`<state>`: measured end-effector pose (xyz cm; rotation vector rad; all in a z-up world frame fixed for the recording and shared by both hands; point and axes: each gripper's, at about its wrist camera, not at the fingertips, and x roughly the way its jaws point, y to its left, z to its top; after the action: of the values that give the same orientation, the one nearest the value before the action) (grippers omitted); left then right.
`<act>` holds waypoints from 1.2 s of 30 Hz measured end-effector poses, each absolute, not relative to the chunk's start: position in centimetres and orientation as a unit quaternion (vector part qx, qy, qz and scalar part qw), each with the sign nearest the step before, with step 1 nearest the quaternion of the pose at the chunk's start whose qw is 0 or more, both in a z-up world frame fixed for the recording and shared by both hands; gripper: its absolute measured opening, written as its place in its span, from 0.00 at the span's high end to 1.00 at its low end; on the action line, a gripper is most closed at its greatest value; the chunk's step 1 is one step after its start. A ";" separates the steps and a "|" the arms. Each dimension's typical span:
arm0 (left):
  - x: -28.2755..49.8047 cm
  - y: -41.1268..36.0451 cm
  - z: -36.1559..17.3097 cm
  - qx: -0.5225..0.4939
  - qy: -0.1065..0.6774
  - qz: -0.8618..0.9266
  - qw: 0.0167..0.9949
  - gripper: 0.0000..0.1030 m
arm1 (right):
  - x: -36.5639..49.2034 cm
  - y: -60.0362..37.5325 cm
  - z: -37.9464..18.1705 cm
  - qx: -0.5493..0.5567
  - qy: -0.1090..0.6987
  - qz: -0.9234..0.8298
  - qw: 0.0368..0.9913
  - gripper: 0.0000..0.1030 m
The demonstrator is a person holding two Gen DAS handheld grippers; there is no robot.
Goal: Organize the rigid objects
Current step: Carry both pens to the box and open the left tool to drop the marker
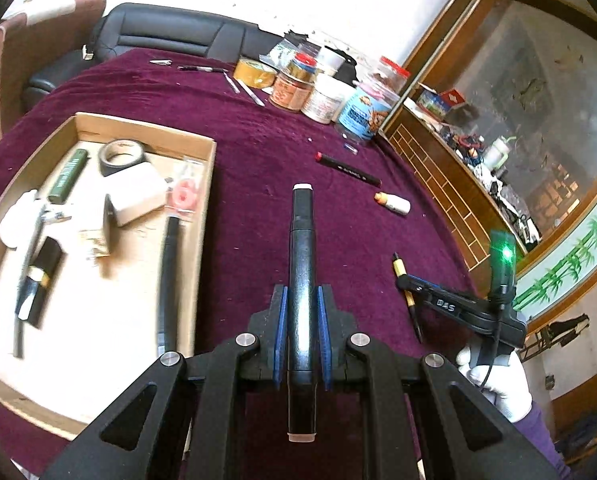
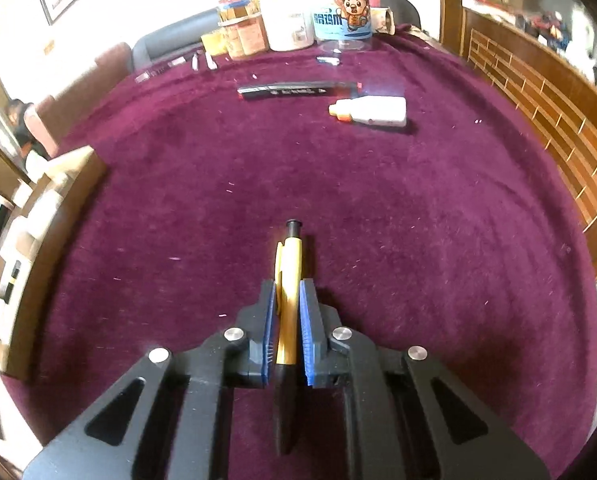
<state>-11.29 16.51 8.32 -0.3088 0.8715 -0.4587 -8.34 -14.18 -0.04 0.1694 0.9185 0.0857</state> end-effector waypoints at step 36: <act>-9.9 28.8 2.3 -0.221 0.466 -0.108 0.850 0.67 | -4.4 12.5 -1.0 0.172 0.517 0.306 0.781 0.90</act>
<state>-9.93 28.77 2.30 -0.4646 0.9809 -0.2273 -4.41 12.48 -0.98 0.3719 1.1170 0.6612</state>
